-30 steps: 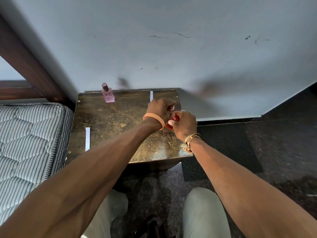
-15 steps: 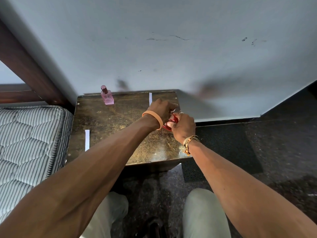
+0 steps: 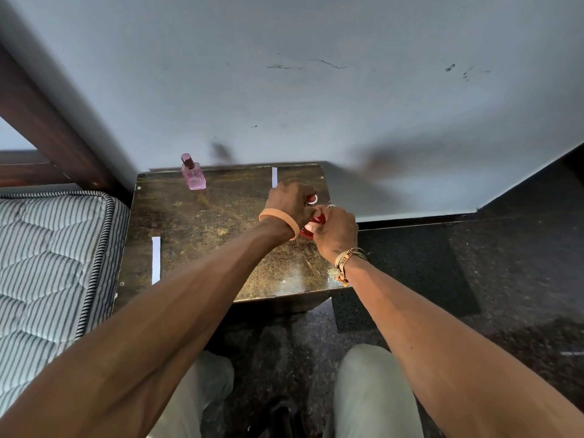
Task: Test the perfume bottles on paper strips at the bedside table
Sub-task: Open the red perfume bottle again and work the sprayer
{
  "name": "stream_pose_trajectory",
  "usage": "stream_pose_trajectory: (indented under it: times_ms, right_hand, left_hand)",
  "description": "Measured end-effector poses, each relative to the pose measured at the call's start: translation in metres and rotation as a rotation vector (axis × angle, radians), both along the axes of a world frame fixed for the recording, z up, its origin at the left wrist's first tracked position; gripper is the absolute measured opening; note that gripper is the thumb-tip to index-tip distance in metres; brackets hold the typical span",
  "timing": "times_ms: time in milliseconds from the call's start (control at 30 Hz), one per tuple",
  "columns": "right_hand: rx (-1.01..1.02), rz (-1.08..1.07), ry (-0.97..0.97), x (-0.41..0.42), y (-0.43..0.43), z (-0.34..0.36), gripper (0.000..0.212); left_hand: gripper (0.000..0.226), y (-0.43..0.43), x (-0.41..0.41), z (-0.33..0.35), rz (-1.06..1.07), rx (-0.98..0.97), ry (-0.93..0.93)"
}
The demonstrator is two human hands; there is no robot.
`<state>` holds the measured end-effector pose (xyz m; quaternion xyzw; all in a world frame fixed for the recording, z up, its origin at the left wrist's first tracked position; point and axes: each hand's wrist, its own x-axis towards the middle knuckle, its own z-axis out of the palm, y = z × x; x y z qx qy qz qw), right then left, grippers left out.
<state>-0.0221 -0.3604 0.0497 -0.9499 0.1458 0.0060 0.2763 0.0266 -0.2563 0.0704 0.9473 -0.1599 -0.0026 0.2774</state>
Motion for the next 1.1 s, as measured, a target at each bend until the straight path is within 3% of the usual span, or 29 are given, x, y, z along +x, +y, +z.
stream_pose_trajectory:
  times_ms: [67, 233, 367, 467, 567, 667, 767, 900, 1100]
  right_hand:
    - [0.011, -0.01, 0.007, 0.0, 0.0, 0.001, 0.025]
    - [0.035, 0.0, 0.017, 0.0, -0.002, 0.001, 0.027]
    - [0.025, -0.001, 0.03, 0.0, -0.001, 0.0, 0.032]
    - [0.037, -0.005, 0.044, 0.001, -0.001, 0.001, 0.036]
    - [0.043, 0.005, 0.031, 0.001, -0.002, 0.002, 0.035]
    - [0.03, 0.014, 0.023, -0.001, -0.001, 0.002, 0.034]
    - [0.042, 0.012, 0.035, 0.0, -0.002, 0.001, 0.036]
    - [0.045, 0.014, 0.047, 0.002, -0.002, 0.0, 0.036]
    - [0.039, 0.022, 0.035, 0.001, -0.002, 0.0, 0.037]
  left_hand:
    - [0.018, -0.002, 0.002, 0.001, -0.038, 0.028, 0.029]
    - [0.043, 0.003, 0.002, 0.002, -0.021, -0.039, 0.081]
    - [0.018, 0.0, 0.005, 0.006, -0.088, 0.076, 0.044]
    - [0.03, 0.0, 0.008, 0.015, -0.184, 0.127, 0.09]
    - [0.04, 0.005, 0.007, 0.011, -0.11, 0.056, 0.08]
    - [0.023, 0.008, 0.005, 0.003, -0.053, 0.052, 0.058]
    - [0.009, 0.006, 0.006, 0.006, -0.142, 0.141, 0.035]
    - [0.021, 0.007, 0.015, 0.017, -0.274, 0.221, 0.065]
    - [0.021, 0.008, 0.009, 0.01, -0.175, 0.17, 0.028]
